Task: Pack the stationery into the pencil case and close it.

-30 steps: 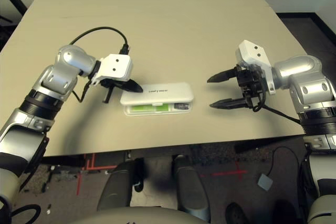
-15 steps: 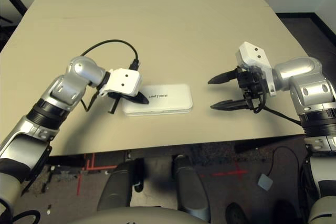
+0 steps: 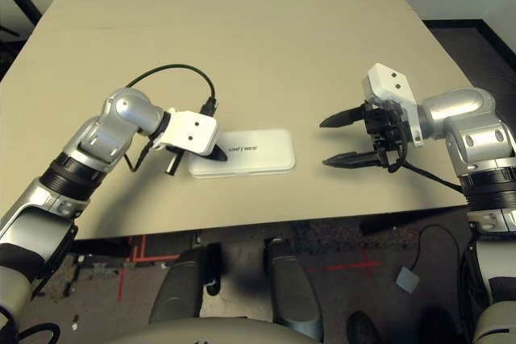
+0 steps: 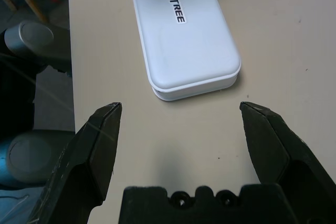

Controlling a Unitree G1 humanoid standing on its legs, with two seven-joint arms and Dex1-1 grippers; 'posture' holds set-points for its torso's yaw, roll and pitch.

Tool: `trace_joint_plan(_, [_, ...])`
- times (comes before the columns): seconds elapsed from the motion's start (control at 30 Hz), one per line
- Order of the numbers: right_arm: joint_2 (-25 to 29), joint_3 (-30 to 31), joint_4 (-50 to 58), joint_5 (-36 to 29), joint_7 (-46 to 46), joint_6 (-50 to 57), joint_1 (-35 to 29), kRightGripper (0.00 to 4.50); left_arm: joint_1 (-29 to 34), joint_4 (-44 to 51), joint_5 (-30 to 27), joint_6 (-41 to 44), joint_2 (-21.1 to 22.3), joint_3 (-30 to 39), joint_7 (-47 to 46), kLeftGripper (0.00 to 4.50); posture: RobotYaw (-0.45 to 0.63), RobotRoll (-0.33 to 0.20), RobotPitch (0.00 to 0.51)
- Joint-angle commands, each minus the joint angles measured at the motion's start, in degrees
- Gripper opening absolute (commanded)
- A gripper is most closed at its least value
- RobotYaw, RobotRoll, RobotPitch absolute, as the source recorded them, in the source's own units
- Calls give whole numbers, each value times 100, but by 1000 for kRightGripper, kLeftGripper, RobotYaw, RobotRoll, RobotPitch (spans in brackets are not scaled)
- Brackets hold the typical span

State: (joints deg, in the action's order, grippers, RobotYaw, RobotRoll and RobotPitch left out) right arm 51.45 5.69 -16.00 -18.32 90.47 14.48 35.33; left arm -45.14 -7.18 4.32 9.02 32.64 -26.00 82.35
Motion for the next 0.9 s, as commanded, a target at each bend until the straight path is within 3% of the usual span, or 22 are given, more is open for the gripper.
trace_joint_plan(0.03, [-31, -60, 38, -32, -7, 12, -35, 4500, 159, 79, -110, 240, -24, -99, 73, 30, -72, 0, 183])
trace_joint_plan(0.23, [-95, -70, -2, -22, -55, -15, -30, 4500, 238, 218, -281, 488, -102, 116, -190, 30, -62, 0, 178])
trace_joint_plan(0.33, [-214, -130, -146, -11, -244, -42, 38, 4500, 372, 366, -716, 953, -259, 628, -575, 946, -48, 0, 172])
trace_joint_plan(0.63, [-797, -690, -682, -160, -1280, -90, 13, 4500, 1231, 1094, -1732, 2547, -507, 2422, -2410, 4484, -26, 0, 163])
trace_joint_plan(0.8, [-1096, -1067, -848, -350, -1794, -35, -40, 4500, 1595, 1384, -2243, 3177, -870, 3352, -3488, 4484, -11, 0, 159])
trace_joint_plan(0.9, [-1310, -1313, -999, -366, -2264, -192, -65, 4500, 1876, 1486, -2342, 3042, -1026, 3854, -4121, 4484, -7, 0, 160])
